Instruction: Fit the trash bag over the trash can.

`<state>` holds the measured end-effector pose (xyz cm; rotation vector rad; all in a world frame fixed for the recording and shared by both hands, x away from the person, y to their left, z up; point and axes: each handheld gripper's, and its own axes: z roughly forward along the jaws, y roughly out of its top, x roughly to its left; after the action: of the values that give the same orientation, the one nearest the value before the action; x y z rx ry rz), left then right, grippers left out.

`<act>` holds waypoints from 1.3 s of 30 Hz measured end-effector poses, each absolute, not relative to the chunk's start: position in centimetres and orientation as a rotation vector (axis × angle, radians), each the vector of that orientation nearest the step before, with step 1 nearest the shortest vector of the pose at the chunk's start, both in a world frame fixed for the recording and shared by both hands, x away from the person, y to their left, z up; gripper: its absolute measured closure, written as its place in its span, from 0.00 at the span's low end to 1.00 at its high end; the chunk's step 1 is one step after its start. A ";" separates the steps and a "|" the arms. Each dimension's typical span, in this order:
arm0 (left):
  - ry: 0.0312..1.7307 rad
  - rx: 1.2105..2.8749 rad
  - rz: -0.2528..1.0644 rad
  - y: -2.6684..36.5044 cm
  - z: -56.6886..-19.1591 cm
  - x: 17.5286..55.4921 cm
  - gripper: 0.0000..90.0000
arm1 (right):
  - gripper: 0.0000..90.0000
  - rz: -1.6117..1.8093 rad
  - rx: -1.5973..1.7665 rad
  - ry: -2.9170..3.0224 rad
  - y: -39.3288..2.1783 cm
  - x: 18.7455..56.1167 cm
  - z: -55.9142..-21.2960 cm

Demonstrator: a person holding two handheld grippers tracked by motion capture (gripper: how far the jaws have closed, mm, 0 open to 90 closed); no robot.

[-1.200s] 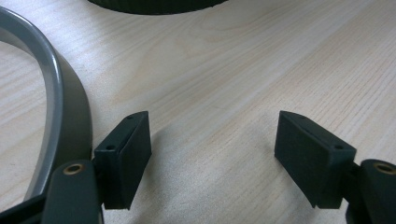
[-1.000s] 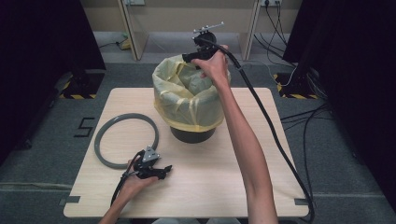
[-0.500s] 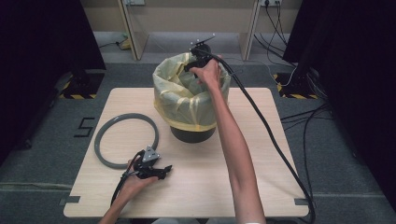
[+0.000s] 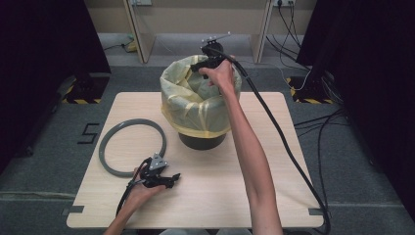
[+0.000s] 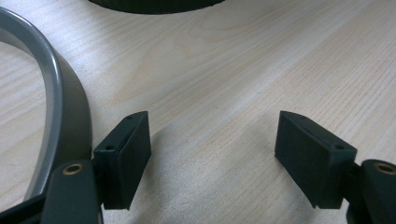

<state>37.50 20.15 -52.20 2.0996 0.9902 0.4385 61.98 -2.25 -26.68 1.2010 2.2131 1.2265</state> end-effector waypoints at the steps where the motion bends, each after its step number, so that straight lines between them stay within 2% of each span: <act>1: 0.990 2.100 0.439 20.1 -52.2 37.5 0.29 | 0.38 1.253 1.189 2.205 -2.4 61.7 -26.2; 13: 0.990 2.100 0.438 20.1 -52.2 37.5 0.29 | 0.37 1.297 1.117 2.142 -6.0 59.2 -22.2; 29: 0.990 2.102 0.438 20.2 -52.2 37.5 0.29 | 0.37 1.230 1.162 2.104 -13.2 57.5 -24.9; 39: 0.988 2.105 0.437 20.1 -52.2 37.5 0.28 | 0.34 1.254 1.169 2.072 -17.3 54.9 -26.7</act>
<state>37.49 20.13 -52.18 2.1049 0.9884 0.4372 54.95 -17.32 -26.69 1.1690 2.0721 1.2543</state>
